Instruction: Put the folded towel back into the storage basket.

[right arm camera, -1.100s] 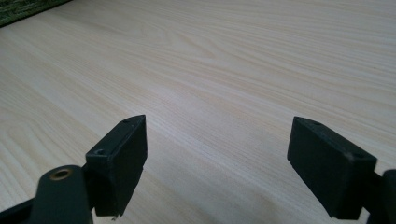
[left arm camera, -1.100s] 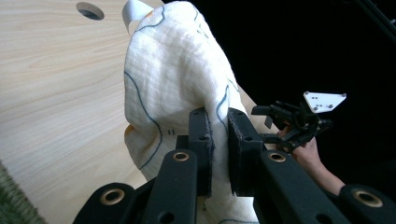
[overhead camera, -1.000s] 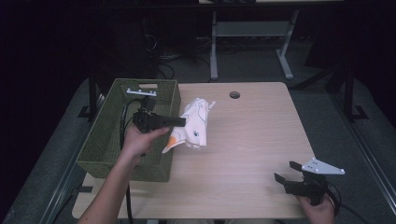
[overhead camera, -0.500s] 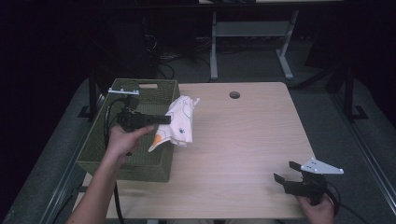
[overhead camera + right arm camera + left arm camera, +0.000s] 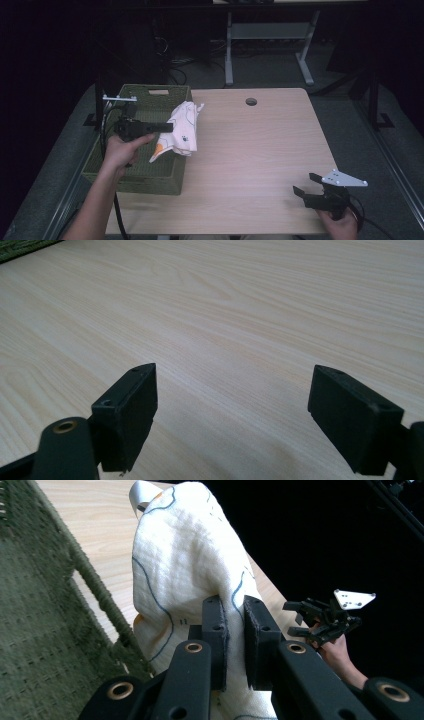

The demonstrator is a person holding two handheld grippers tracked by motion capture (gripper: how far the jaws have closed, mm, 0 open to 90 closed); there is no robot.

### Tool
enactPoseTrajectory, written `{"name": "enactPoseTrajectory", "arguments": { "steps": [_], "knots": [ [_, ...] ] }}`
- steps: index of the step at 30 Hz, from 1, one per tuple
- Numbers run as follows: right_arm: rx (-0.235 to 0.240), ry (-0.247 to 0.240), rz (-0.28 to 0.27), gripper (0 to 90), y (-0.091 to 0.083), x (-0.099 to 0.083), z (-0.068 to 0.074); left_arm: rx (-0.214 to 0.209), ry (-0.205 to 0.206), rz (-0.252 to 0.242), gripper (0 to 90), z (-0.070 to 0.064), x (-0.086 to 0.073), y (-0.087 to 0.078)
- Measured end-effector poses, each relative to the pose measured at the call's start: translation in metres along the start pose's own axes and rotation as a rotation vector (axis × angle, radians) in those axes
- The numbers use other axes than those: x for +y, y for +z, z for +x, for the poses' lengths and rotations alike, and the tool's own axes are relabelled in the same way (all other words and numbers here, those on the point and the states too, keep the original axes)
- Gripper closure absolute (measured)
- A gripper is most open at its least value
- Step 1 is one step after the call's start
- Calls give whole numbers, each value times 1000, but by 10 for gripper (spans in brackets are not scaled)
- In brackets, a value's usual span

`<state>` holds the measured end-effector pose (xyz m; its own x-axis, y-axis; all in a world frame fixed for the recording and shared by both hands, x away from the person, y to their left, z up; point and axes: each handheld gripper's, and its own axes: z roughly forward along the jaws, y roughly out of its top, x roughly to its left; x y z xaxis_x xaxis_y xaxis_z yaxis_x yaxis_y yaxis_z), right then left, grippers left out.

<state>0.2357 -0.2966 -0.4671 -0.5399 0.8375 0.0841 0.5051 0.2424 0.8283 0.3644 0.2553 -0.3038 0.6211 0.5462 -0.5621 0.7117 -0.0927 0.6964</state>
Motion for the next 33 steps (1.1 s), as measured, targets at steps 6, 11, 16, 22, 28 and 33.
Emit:
{"name": "enactPoseTrajectory", "arguments": {
  "steps": [6, 11, 16, 22, 28, 33],
  "knots": [
    [-1, -1, 2, 195, 0, 0, 0, 12, -5, -3, 821, 4, -2, -10],
    [-3, -3, 0, 195, 0, 0, 0, 27, -13, -3, 821, 7, -3, -17],
    [-6, -5, -7, 195, -1, 0, -1, 33, -18, -5, 821, 11, -4, -20],
    [-2, -7, -4, 195, 0, 1, -2, 52, -31, 0, 821, 20, -9, -26],
    [-4, -20, -3, 193, 1, 3, 0, 73, -56, -9, 820, 30, -16, -34],
    [-8, -26, 6, 194, 2, 3, 1, 85, -63, -13, 820, 37, -18, -40]
  ]
}}
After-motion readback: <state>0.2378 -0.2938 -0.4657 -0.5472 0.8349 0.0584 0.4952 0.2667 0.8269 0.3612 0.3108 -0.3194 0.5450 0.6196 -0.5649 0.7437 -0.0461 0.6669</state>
